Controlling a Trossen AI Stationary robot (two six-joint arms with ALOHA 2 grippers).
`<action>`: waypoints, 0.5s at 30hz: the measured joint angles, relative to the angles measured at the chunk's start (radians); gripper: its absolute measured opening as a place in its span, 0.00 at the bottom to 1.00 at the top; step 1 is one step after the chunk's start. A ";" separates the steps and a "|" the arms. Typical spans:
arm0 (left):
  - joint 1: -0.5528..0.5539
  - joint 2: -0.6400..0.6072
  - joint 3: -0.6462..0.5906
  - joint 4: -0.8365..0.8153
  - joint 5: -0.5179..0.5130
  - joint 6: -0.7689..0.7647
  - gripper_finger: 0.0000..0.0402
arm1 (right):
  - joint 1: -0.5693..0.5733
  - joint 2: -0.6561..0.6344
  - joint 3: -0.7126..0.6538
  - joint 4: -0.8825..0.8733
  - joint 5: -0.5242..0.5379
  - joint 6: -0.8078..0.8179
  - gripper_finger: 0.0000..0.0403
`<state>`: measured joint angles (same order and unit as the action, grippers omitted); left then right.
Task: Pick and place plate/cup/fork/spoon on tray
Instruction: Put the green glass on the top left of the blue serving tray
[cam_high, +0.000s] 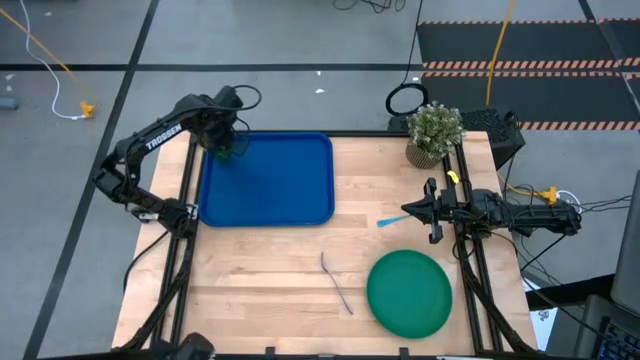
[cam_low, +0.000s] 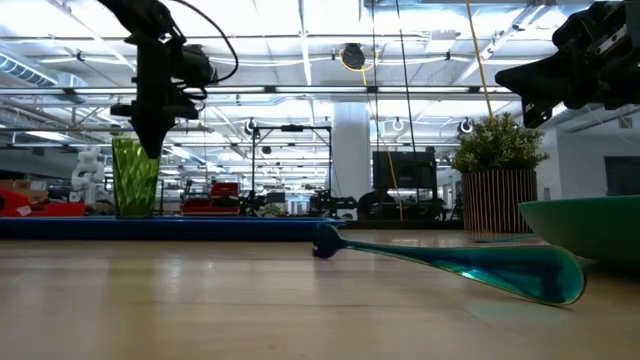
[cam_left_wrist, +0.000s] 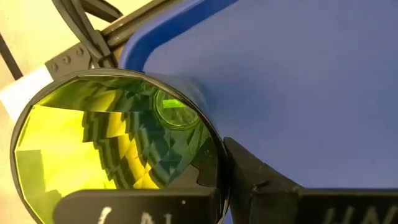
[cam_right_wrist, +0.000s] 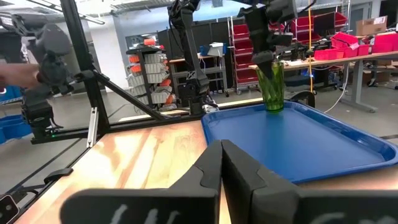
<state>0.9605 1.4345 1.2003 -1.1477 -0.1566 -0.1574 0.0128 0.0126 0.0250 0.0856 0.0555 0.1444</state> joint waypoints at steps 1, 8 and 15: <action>0.007 0.000 -0.006 0.015 0.000 0.005 0.03 | 0.000 0.000 0.000 0.000 0.000 0.000 0.00; 0.045 -0.002 -0.049 0.106 -0.005 0.029 0.04 | 0.000 0.000 0.000 0.000 0.000 0.000 0.00; 0.052 -0.002 -0.053 0.117 0.000 0.042 0.09 | 0.000 0.000 0.000 0.000 0.000 0.000 0.00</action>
<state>1.0130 1.4329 1.1474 -1.0302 -0.1566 -0.1154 0.0129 0.0127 0.0250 0.0856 0.0559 0.1440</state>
